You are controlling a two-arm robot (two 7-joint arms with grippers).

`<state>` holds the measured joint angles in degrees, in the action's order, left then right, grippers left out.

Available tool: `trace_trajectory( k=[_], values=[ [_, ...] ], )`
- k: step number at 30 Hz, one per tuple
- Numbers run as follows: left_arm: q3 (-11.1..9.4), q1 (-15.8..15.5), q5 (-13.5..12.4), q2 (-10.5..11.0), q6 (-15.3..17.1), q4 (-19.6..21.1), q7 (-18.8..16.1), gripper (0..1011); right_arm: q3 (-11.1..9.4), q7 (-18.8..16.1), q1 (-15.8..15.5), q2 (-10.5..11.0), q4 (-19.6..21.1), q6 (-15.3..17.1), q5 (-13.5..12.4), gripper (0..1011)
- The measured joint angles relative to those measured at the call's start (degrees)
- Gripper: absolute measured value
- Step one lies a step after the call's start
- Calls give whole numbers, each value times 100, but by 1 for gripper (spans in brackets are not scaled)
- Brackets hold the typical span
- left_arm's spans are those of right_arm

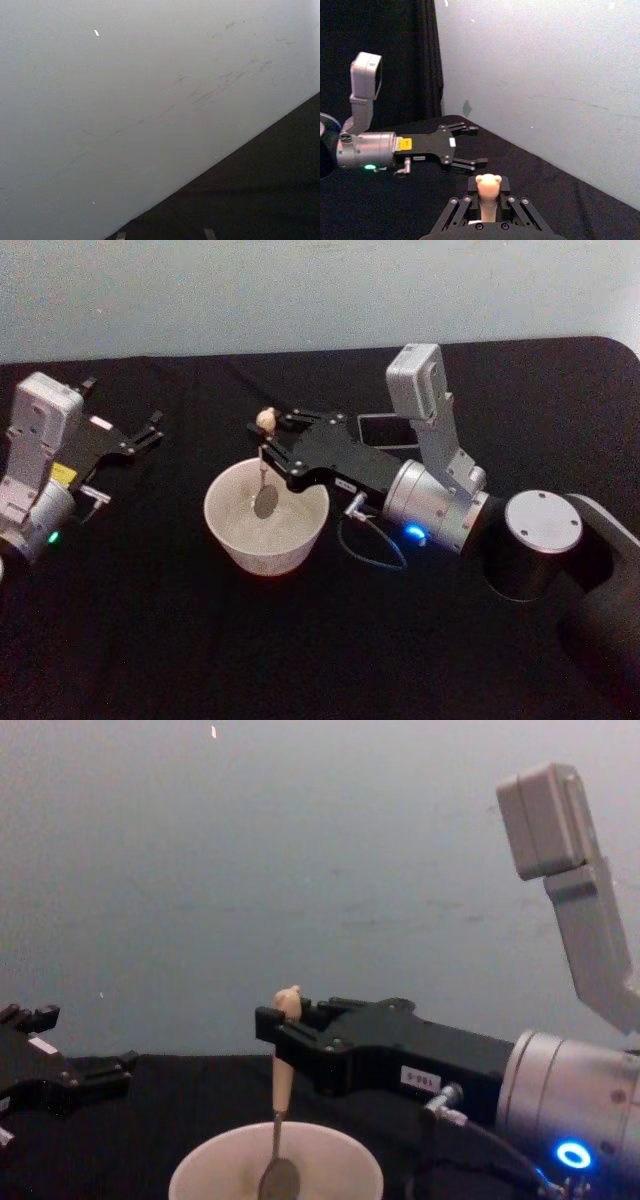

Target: Pick up the stirring spoon with one hand, stir inside the cup, then place it back in its original position.

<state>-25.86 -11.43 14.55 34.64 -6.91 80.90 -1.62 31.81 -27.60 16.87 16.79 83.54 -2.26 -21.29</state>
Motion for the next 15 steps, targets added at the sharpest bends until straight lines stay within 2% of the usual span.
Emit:
trace_trajectory(
  k=[6,15],
  values=[
    [0,0,0,0,0,0,0,1001,-102,5,-28,42,14,-3,3,228],
    [0,0,0,0,0,0,0,1001,-228,-42,-215,234,246,60,-78,229]
  ],
)
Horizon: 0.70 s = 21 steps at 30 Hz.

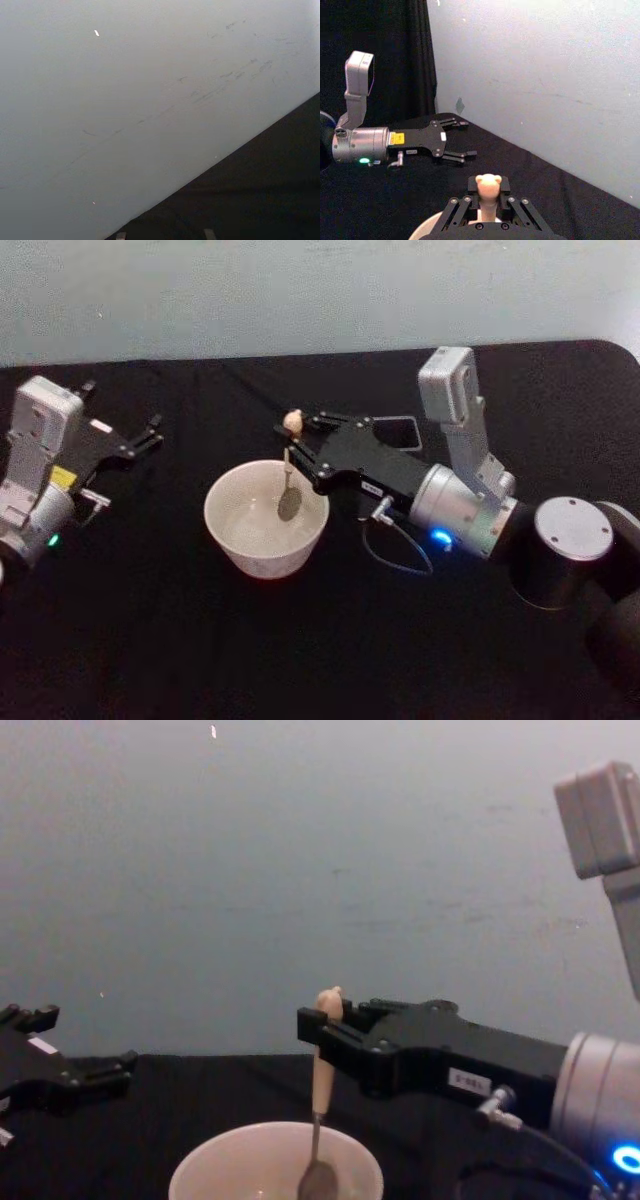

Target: Pick up the stirring spoon with one hand, stir inside the cup, then place it back in its original position.

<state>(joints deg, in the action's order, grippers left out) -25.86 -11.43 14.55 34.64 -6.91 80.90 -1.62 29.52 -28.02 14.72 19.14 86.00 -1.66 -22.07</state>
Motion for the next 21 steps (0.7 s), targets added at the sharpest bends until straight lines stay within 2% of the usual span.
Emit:
trace_trajectory(
  k=[13,21],
  values=[
    [0,0,0,0,0,0,0,1001,-58,-144,-293,284,446,89,-190,229],
    [0,0,0,0,0,0,0,1001,64,-177,-345,314,560,118,-211,229]
  ],
)
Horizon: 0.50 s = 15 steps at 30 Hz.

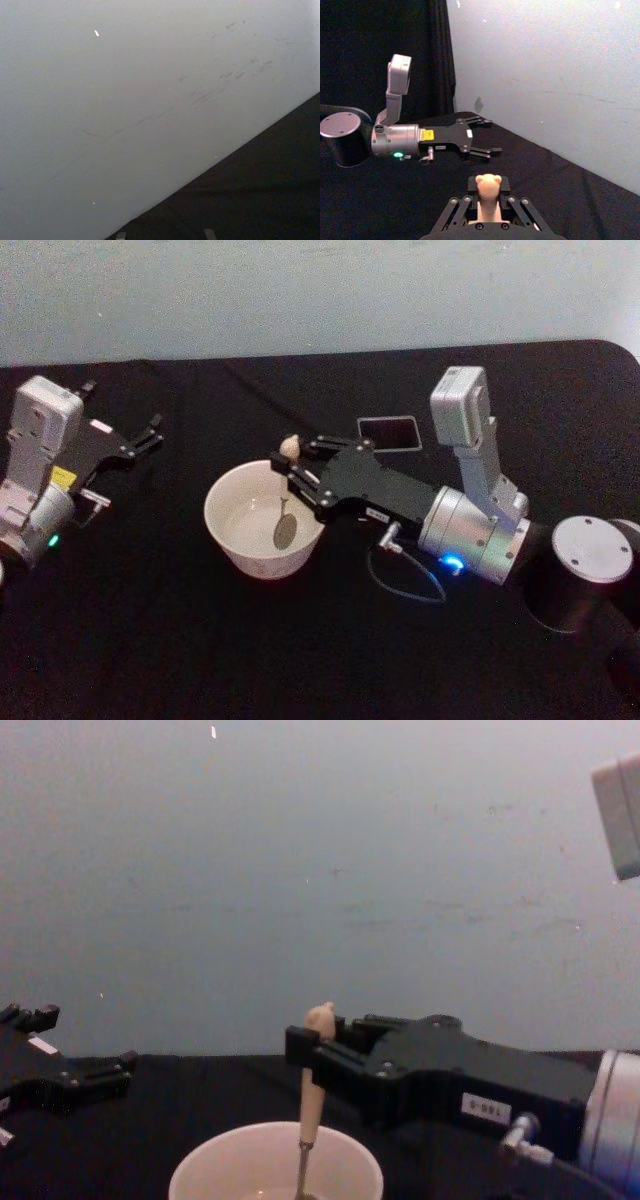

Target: Pick up the stirring spoon with one hand, stir inside the cup, then place it back in its original position.

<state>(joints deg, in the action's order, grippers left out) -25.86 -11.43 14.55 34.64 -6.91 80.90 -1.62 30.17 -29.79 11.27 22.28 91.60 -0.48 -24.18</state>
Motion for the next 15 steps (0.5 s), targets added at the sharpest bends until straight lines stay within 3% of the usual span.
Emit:
trace_trajectory(
  k=[15],
  values=[
    [0,0,0,0,0,0,0,1001,196,66,222,-265,-239,3,113,229]
  ],
)
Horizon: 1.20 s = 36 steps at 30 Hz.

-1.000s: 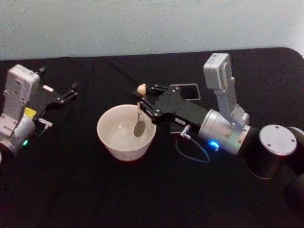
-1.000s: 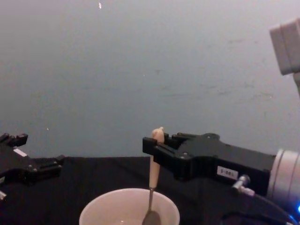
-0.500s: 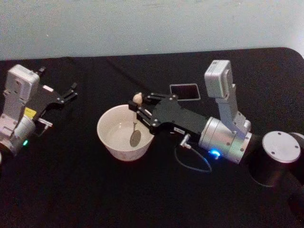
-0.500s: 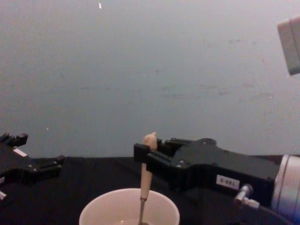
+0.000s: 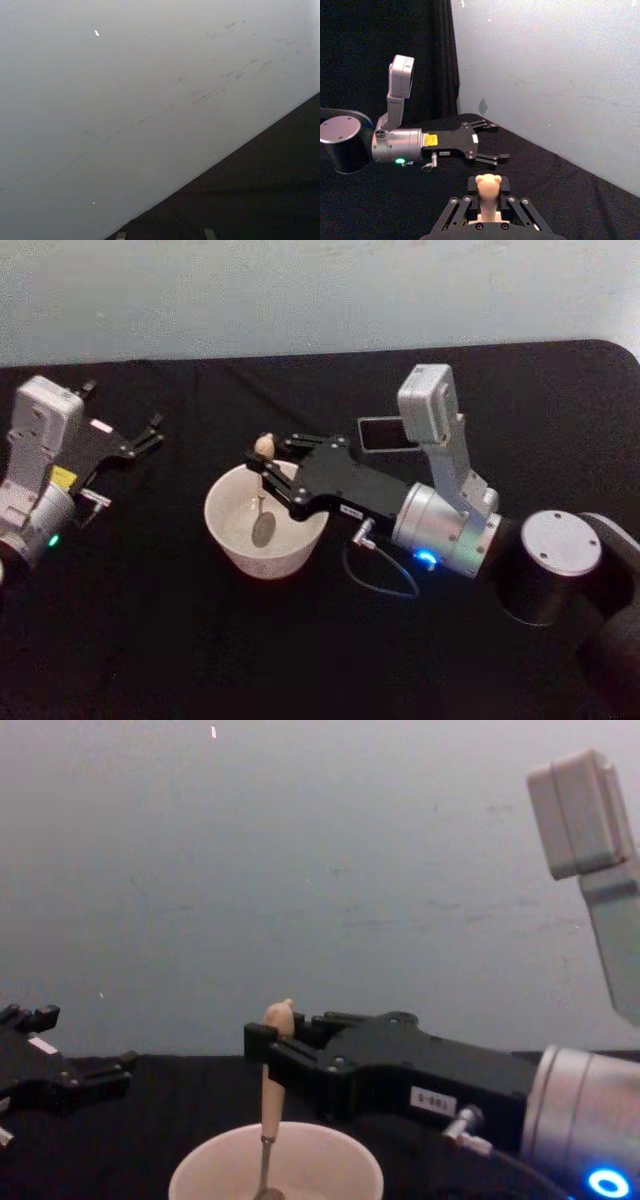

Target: Pick up the stirring spoon with one hand, stir inside the cup, then place it back in its original position.

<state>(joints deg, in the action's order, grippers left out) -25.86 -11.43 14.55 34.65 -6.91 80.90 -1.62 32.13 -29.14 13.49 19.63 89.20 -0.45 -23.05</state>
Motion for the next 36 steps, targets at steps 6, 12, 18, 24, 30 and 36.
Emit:
trace_trajectory(
  k=[6,12,18,24,30,36],
  values=[
    [0,0,0,0,0,0,0,1001,25,65,169,-181,-225,-28,52,228],
    [0,0,0,0,0,0,0,1001,17,148,285,-302,-412,-62,121,229],
    [0,0,0,0,0,0,0,1001,-52,226,347,-358,-548,-92,191,229],
    [0,0,0,0,0,0,0,1001,-136,243,342,-339,-568,-108,214,229],
    [0,0,0,0,0,0,0,1001,-214,227,265,-258,-471,-106,205,229],
    [0,0,0,0,0,0,0,1001,-275,201,152,-154,-334,-78,160,229]
  ],
)
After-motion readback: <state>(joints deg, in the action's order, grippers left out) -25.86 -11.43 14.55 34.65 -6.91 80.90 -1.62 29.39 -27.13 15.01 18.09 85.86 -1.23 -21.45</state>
